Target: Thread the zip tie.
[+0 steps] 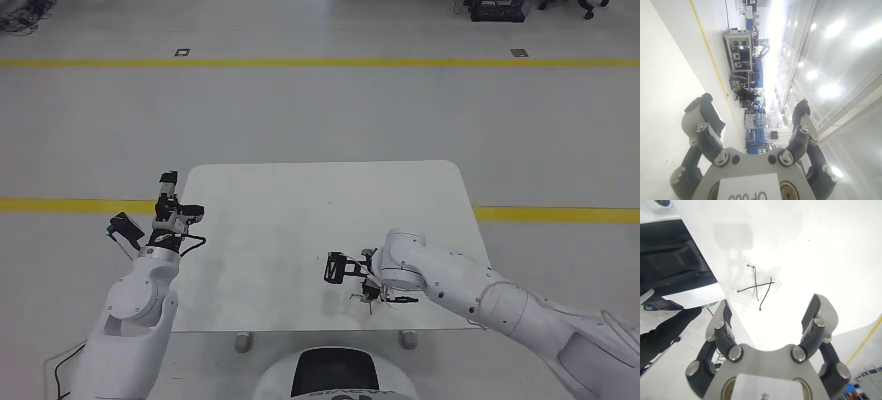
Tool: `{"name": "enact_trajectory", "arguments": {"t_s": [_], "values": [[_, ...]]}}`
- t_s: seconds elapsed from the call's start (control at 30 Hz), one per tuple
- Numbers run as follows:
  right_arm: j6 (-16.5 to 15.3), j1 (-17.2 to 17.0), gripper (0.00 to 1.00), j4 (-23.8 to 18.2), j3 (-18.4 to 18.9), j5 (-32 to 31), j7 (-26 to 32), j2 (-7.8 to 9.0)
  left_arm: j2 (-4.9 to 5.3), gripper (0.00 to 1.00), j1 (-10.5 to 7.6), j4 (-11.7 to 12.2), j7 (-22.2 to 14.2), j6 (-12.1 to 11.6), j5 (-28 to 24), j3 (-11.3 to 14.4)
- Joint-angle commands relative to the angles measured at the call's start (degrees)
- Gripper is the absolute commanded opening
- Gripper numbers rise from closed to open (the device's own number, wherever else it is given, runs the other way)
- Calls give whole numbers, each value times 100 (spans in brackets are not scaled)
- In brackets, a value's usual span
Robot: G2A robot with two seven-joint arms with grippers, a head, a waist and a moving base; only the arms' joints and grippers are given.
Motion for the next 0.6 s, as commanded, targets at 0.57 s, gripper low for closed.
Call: {"name": "enact_trajectory", "arguments": {"t_s": [0.57], "values": [[0,55,100,394,-90,666,-187,-57,0,100,0,0,0,0,0,0]]}}
